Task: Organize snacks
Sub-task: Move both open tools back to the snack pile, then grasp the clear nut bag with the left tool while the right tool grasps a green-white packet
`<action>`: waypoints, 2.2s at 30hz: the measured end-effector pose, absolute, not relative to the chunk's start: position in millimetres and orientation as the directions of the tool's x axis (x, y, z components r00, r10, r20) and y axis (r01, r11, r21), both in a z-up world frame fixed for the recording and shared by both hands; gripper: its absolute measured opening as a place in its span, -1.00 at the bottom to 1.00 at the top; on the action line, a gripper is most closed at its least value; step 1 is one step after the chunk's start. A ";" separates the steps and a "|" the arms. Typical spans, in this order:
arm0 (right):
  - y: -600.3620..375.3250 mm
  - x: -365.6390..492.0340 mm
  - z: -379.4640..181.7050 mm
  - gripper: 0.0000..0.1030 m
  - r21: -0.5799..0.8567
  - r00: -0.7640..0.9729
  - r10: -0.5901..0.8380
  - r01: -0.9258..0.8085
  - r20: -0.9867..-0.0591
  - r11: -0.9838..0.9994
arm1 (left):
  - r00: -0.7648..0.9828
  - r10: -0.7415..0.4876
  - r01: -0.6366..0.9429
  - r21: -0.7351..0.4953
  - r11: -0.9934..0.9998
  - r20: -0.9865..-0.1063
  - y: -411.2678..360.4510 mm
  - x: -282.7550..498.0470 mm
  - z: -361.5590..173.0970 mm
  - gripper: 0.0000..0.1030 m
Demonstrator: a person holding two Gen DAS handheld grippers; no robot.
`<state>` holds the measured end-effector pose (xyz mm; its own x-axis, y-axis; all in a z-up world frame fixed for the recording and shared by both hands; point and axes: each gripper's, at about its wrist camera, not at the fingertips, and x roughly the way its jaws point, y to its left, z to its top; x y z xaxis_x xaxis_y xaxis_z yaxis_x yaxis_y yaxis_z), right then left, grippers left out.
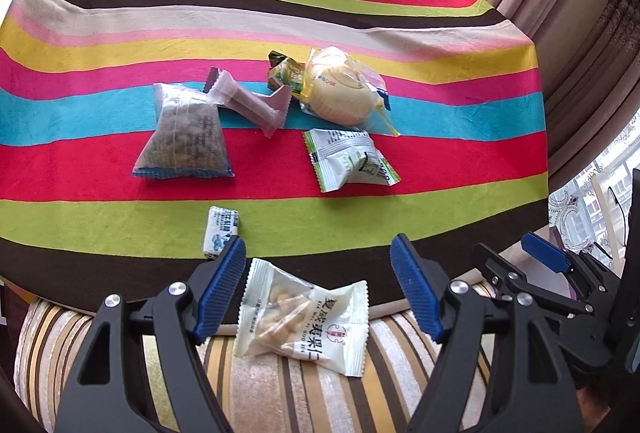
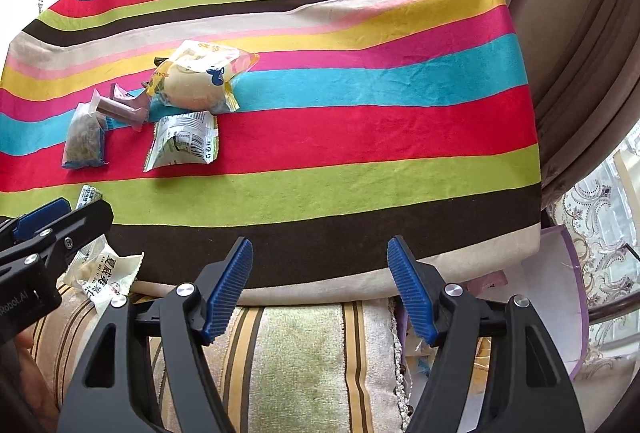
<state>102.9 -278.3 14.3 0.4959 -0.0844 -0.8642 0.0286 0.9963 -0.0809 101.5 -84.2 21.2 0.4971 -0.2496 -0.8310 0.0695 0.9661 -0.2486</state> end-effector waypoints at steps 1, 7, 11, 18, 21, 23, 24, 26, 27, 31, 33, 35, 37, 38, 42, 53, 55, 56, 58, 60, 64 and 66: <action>-276.6 104.2 13.5 0.32 -0.080 0.495 -0.082 0.025 -0.865 0.996 | 0.499 -0.246 0.063 -0.249 0.967 -0.831 -81.0 102.8 21.0 0.46; -267.7 112.5 10.0 0.32 -0.067 0.487 -0.063 0.009 -0.871 0.998 | 0.510 -0.225 0.025 -0.247 0.969 -0.831 -63.4 109.4 20.0 0.46; -261.7 120.3 7.9 0.33 -0.039 0.487 -0.034 -0.001 -0.873 0.999 | 0.522 -0.197 -0.021 -0.244 0.970 -0.830 -44.2 116.3 18.4 0.46; -239.9 141.3 3.8 0.37 0.006 0.496 0.022 -0.033 -0.868 0.999 | 0.529 -0.143 -0.074 -0.213 0.974 -0.837 -18.2 135.5 14.2 0.50; -228.3 151.8 3.2 0.41 0.013 0.506 0.042 -0.061 -0.861 0.998 | 0.520 -0.124 -0.085 -0.196 0.977 -0.845 -15.1 145.8 10.4 0.52; -221.5 157.9 3.2 0.43 0.016 0.511 0.053 -0.075 -0.858 0.997 | 0.517 -0.116 -0.094 -0.190 0.977 -0.848 -13.8 152.4 8.7 0.53; -218.2 161.5 2.5 0.44 0.018 0.511 0.057 -0.081 -0.857 0.997 | 0.517 -0.107 -0.096 -0.182 0.979 -0.849 -13.8 155.4 8.2 0.55; -212.9 167.8 1.1 0.46 0.020 0.509 0.063 -0.089 -0.858 0.996 | 0.515 -0.088 -0.107 -0.165 0.980 -0.852 -13.4 161.9 6.3 0.56; -210.0 170.5 0.6 0.46 0.021 0.509 0.067 -0.095 -0.858 0.995 | 0.514 -0.083 -0.111 -0.163 0.980 -0.854 -12.6 165.3 5.1 0.57; -201.5 178.5 -2.3 0.50 0.020 0.507 0.072 -0.107 -0.859 0.994 | 0.508 -0.061 -0.123 -0.142 0.982 -0.859 -10.2 175.9 0.9 0.58; -198.7 181.7 -4.5 0.51 0.021 0.502 0.073 -0.108 -0.862 0.994 | 0.502 -0.052 -0.124 -0.132 0.984 -0.863 -11.2 180.8 -2.6 0.58; -195.4 186.1 -6.8 0.51 0.022 0.498 0.075 -0.111 -0.864 0.994 | 0.496 -0.052 -0.120 -0.127 0.985 -0.867 -11.6 185.0 -6.2 0.58; -193.7 190.4 -8.9 0.52 0.020 0.496 0.074 -0.114 -0.865 0.993 | 0.496 -0.044 -0.116 -0.116 0.986 -0.867 -12.7 188.1 -8.2 0.58; -192.2 189.9 -9.5 0.53 0.019 0.496 0.074 -0.115 -0.865 0.993 | 0.495 -0.041 -0.112 -0.110 0.988 -0.868 -13.5 190.1 -9.5 0.58; -189.0 199.9 -16.5 0.53 0.014 0.484 0.068 -0.115 -0.872 0.993 | 0.482 -0.042 -0.101 -0.104 0.989 -0.875 -16.0 200.7 -16.8 0.58; -184.8 213.0 -27.8 0.51 0.010 0.469 0.063 -0.115 -0.881 0.993 | 0.511 -0.045 -0.099 -0.111 0.989 -0.858 -12.3 203.6 -17.7 0.17; -184.5 213.3 -28.2 0.44 0.011 0.473 0.067 -0.119 -0.878 0.993 | 0.515 -0.053 -0.103 -0.123 0.987 -0.856 -9.4 201.5 -17.4 0.13; -183.4 211.3 -27.3 0.35 0.010 0.477 0.069 -0.124 -0.876 0.992 | 0.516 -0.055 -0.105 -0.127 0.986 -0.855 -8.4 200.6 -17.2 0.12; -180.3 206.6 -25.3 0.16 0.008 0.486 0.075 -0.138 -0.871 0.990 | 0.518 -0.056 -0.110 -0.132 0.985 -0.854 -6.2 198.3 -16.7 0.11; -179.0 203.9 -23.9 0.06 0.011 0.488 0.082 -0.145 -0.869 0.989 | 0.518 -0.058 -0.117 -0.137 0.984 -0.853 -4.6 195.3 -16.3 0.09; -182.8 201.5 -23.0 0.01 0.031 0.488 0.097 -0.141 -0.868 0.990 | 0.518 -0.059 -0.130 -0.147 0.981 -0.853 -0.7 189.5 -14.3 0.08; -184.0 199.9 -22.2 0.00 0.038 0.487 0.104 -0.143 -0.867 0.989 | 0.522 -0.060 -0.132 -0.150 0.980 -0.851 0.2 184.3 -12.3 0.07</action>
<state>199.9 -184.0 -22.2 0.4871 0.1038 -0.8672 -0.1432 0.9890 0.0380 184.3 0.2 -12.3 0.5220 -0.0597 -0.8509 -0.1325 0.9798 -0.1500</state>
